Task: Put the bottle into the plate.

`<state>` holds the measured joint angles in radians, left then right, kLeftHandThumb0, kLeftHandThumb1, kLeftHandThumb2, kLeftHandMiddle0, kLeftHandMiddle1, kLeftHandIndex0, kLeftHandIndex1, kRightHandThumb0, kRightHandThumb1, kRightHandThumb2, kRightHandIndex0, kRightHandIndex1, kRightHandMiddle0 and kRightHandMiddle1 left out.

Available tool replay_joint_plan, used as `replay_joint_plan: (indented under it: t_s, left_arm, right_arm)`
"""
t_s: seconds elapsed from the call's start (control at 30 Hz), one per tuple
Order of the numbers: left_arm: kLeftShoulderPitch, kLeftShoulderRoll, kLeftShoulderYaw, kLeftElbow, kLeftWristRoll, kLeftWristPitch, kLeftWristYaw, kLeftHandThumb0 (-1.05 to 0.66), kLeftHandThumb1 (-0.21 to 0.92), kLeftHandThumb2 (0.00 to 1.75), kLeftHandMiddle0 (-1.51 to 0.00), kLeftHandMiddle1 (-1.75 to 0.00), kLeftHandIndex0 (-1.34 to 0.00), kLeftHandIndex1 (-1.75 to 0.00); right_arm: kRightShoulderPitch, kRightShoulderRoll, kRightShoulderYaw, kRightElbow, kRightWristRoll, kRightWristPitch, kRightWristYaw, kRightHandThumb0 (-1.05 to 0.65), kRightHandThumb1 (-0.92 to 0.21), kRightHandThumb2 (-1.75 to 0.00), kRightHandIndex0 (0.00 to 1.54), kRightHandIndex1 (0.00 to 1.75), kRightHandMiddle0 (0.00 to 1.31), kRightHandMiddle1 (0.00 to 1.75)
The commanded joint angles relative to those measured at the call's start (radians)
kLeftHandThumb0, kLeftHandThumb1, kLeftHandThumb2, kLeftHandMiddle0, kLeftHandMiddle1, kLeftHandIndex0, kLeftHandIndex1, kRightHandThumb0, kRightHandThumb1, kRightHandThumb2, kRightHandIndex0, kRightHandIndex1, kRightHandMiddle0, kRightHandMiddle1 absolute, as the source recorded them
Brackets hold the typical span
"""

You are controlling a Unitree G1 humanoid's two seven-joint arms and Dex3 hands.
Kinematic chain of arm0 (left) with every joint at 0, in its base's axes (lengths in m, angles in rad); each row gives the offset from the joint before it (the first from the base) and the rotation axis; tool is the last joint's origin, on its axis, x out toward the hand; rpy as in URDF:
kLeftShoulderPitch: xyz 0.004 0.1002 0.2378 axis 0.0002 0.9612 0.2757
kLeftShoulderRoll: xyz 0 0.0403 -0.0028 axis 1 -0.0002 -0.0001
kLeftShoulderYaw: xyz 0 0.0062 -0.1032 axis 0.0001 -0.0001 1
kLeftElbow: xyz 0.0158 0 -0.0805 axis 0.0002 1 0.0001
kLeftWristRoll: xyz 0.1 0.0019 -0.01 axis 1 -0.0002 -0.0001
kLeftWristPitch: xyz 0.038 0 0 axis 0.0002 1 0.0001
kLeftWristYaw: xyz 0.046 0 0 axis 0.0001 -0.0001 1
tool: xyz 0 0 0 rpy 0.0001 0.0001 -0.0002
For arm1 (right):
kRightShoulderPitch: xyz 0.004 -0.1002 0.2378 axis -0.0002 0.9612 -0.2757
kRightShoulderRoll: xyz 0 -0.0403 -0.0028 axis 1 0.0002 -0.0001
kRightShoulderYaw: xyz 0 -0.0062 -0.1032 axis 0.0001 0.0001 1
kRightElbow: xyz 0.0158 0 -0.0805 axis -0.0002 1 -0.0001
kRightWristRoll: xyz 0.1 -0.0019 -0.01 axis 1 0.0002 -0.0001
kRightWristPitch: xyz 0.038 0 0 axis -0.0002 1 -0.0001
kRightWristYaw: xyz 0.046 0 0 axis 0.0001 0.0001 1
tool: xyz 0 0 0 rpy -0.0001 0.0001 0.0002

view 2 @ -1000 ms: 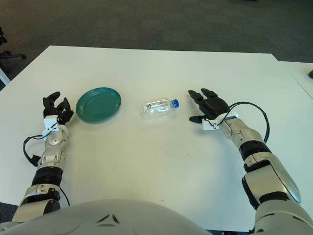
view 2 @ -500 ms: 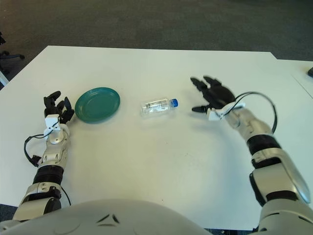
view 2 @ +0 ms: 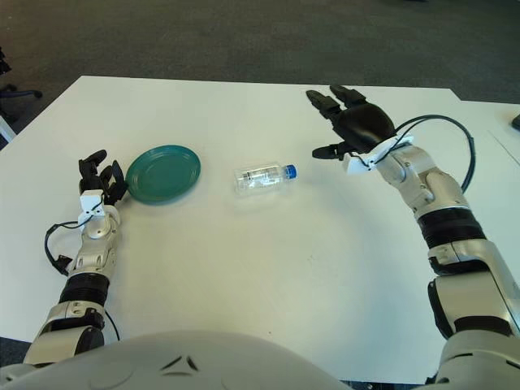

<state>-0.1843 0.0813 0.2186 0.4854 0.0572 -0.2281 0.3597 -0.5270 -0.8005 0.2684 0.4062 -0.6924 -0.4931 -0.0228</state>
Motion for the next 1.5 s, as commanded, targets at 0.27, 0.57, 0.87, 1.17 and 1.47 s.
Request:
replay_joint_plan:
  t_s: [0.27,0.57,0.87,1.17,1.47]
  left_arm:
    - [-0.001,0.003,-0.001,0.034,0.003,-0.004,0.002,-0.7,0.92,0.79,-0.43,-0.43,-0.06,-1.03]
    - [0.008,0.001,-0.005,0.013,0.009,0.001,0.006,-0.7,0.92,0.8,-0.41,-0.42,-0.05,-1.02]
    - [0.027,-0.002,-0.007,-0.024,0.015,0.011,0.012,-0.69,0.92,0.81,-0.42,-0.43,-0.06,-1.02]
    - [0.047,-0.008,-0.011,-0.068,0.015,0.032,0.009,-0.68,0.92,0.81,-0.41,-0.42,-0.05,-1.02]
    - [0.081,-0.017,-0.021,-0.129,0.02,0.053,0.009,-0.66,0.92,0.82,-0.39,-0.4,-0.03,-1.01]
  right_arm:
    - [0.022,0.041,0.011,-0.152,0.014,0.021,0.144,-1.05,-0.92,-0.51,0.0,0.0,0.0,0.0]
    - [0.001,0.079,0.051,-0.14,-0.024,-0.013,0.156,-1.05,-0.92,-0.58,0.01,0.0,0.0,0.0]
    - [-0.011,0.1,0.069,-0.134,-0.029,-0.051,0.165,-1.05,-0.92,-0.62,0.01,0.0,0.0,0.0]
    - [-0.026,0.157,0.105,-0.021,-0.09,-0.07,0.068,-1.05,-0.92,-0.65,0.02,0.01,0.0,0.0]
    - [-0.022,0.22,0.147,0.035,-0.145,-0.053,-0.022,-1.05,-0.92,-0.59,0.0,0.0,0.0,0.0]
